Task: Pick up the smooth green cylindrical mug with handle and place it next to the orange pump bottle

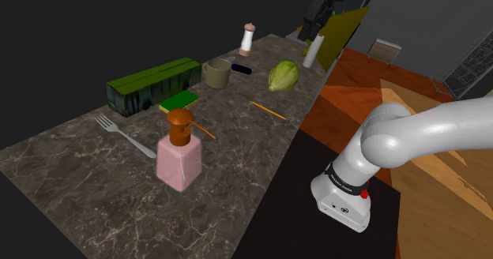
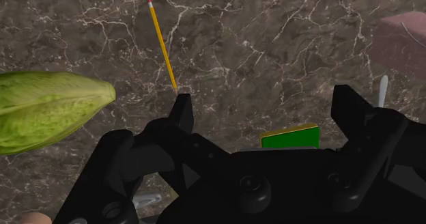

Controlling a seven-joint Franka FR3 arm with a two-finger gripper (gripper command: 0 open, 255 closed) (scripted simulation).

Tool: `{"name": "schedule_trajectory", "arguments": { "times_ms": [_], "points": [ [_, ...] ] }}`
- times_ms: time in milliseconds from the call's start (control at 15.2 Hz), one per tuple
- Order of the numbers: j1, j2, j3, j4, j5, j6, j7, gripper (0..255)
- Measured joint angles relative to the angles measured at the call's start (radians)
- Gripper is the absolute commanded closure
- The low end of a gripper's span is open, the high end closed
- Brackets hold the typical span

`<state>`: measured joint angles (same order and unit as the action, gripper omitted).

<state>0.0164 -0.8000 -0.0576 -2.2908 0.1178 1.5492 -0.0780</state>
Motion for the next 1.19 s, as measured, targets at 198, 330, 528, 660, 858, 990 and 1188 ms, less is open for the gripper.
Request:
{"name": "schedule_trajectory", "arguments": {
  "times_ms": [198, 330, 528, 660, 858, 990, 1188],
  "points": [
    [0.003, 0.037, 0.007, 0.001, 0.002, 0.032, 0.002, 0],
    [0.003, 0.094, 0.008, 0.004, -0.001, 0.082, -0.003, 0],
    [0.004, 0.191, 0.010, 0.016, -0.006, 0.159, -0.010, 0],
    [0.007, 0.254, 0.018, 0.032, -0.006, 0.202, -0.007, 0],
    [0.010, 0.370, 0.022, 0.070, -0.009, 0.273, -0.009, 0],
    [0.012, 0.453, 0.028, 0.100, -0.009, 0.320, -0.006, 0],
    [0.011, 0.546, 0.028, 0.134, -0.016, 0.372, -0.010, 0]
  ]
}}
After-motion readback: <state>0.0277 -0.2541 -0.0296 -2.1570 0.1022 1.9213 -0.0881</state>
